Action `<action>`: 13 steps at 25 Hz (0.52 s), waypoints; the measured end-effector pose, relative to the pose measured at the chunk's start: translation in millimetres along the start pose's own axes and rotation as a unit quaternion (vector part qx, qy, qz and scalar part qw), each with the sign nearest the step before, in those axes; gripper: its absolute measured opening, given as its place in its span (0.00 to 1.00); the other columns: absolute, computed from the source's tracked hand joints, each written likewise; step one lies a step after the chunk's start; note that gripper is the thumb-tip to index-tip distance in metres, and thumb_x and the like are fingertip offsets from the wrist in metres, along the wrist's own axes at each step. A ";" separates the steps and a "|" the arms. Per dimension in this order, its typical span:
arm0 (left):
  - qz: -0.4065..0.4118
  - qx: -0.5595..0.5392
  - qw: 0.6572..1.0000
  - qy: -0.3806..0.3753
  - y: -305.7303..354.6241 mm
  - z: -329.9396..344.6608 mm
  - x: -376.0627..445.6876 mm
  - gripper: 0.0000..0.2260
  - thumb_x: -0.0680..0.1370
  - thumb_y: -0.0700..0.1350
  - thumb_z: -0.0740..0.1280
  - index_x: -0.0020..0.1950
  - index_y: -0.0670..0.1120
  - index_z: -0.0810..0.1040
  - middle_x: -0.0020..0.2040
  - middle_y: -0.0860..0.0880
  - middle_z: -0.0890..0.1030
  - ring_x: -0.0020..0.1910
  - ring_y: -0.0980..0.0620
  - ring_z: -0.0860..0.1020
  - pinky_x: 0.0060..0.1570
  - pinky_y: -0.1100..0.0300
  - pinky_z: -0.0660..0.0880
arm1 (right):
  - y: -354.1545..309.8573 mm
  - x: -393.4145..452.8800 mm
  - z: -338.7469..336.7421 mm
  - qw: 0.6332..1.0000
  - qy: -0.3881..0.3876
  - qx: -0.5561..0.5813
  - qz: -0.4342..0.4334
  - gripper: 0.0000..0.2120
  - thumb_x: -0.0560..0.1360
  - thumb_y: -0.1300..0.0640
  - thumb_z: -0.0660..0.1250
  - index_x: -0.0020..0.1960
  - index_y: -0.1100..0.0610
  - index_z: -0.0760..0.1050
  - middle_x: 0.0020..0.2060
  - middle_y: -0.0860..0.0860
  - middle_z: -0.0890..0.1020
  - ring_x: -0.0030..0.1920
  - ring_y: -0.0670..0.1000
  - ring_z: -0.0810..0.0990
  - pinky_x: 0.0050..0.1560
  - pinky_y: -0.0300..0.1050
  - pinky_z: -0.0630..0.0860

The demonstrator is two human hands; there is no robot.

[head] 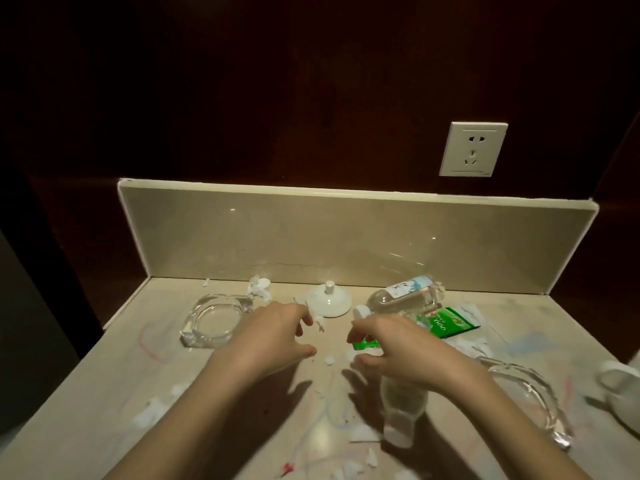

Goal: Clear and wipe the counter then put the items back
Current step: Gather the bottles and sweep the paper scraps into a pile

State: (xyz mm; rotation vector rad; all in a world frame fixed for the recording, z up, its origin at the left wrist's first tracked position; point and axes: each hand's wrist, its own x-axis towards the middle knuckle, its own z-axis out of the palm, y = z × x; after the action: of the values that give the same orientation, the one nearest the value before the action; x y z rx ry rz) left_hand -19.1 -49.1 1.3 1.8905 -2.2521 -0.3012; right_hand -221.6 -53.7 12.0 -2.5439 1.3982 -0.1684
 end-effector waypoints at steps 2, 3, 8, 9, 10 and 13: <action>0.051 -0.005 0.999 0.009 14.7 11.6 33.5 0.22 0.73 0.54 0.68 0.66 0.54 0.70 0.59 0.54 0.78 0.56 0.51 0.76 0.53 0.56 0.73 | 19.2 -5.1 -8.3 1.000 0.009 -0.009 0.020 0.13 0.76 0.57 0.65 0.59 0.47 0.76 0.58 0.44 0.78 0.59 0.47 0.75 0.57 0.45 0.73; 0.075 -0.008 0.997 0.015 22.1 17.6 48.3 0.23 0.74 0.54 0.67 0.68 0.53 0.68 0.61 0.53 0.77 0.58 0.50 0.75 0.53 0.56 0.72 | 27.7 -8.8 -11.7 0.999 0.008 -0.016 0.029 0.15 0.75 0.61 0.64 0.60 0.47 0.76 0.59 0.44 0.77 0.60 0.47 0.74 0.58 0.45 0.72; 0.159 -0.026 0.987 0.027 52.1 51.7 99.4 0.28 0.74 0.52 0.68 0.71 0.50 0.63 0.65 0.48 0.73 0.61 0.46 0.73 0.54 0.55 0.71 | 48.1 -30.7 -15.2 0.998 -0.020 -0.027 0.045 0.30 0.72 0.70 0.62 0.69 0.45 0.69 0.71 0.40 0.64 0.72 0.44 0.60 0.70 0.37 0.60; 0.165 -0.044 0.985 0.025 54.3 58.4 105.6 0.28 0.74 0.53 0.69 0.71 0.50 0.63 0.64 0.47 0.73 0.60 0.46 0.74 0.54 0.55 0.71 | 47.9 -32.6 -9.8 0.998 -0.032 -0.046 0.038 0.34 0.72 0.71 0.63 0.72 0.44 0.64 0.74 0.39 0.58 0.75 0.44 0.53 0.72 0.38 0.53; 0.168 -0.070 0.983 0.024 55.7 63.8 110.6 0.28 0.73 0.53 0.69 0.71 0.49 0.64 0.63 0.47 0.74 0.60 0.46 0.74 0.54 0.55 0.71 | 48.4 -32.2 -2.3 0.996 -0.043 -0.072 0.032 0.37 0.72 0.70 0.64 0.74 0.43 0.59 0.76 0.39 0.52 0.76 0.45 0.45 0.74 0.43 0.47; 0.160 -0.135 0.977 0.033 50.5 71.6 122.6 0.27 0.73 0.52 0.70 0.69 0.49 0.67 0.56 0.47 0.80 0.53 0.49 0.77 0.49 0.58 0.72 | 53.7 -24.7 14.7 0.992 -0.049 -0.114 0.001 0.32 0.75 0.67 0.62 0.74 0.45 0.58 0.77 0.43 0.45 0.76 0.47 0.36 0.76 0.53 0.38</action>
State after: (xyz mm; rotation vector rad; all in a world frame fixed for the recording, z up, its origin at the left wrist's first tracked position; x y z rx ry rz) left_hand -107.4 -158.8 -52.4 1.3619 -2.2889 -0.4598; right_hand -275.6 -58.5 -15.8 -2.6889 1.4583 0.1228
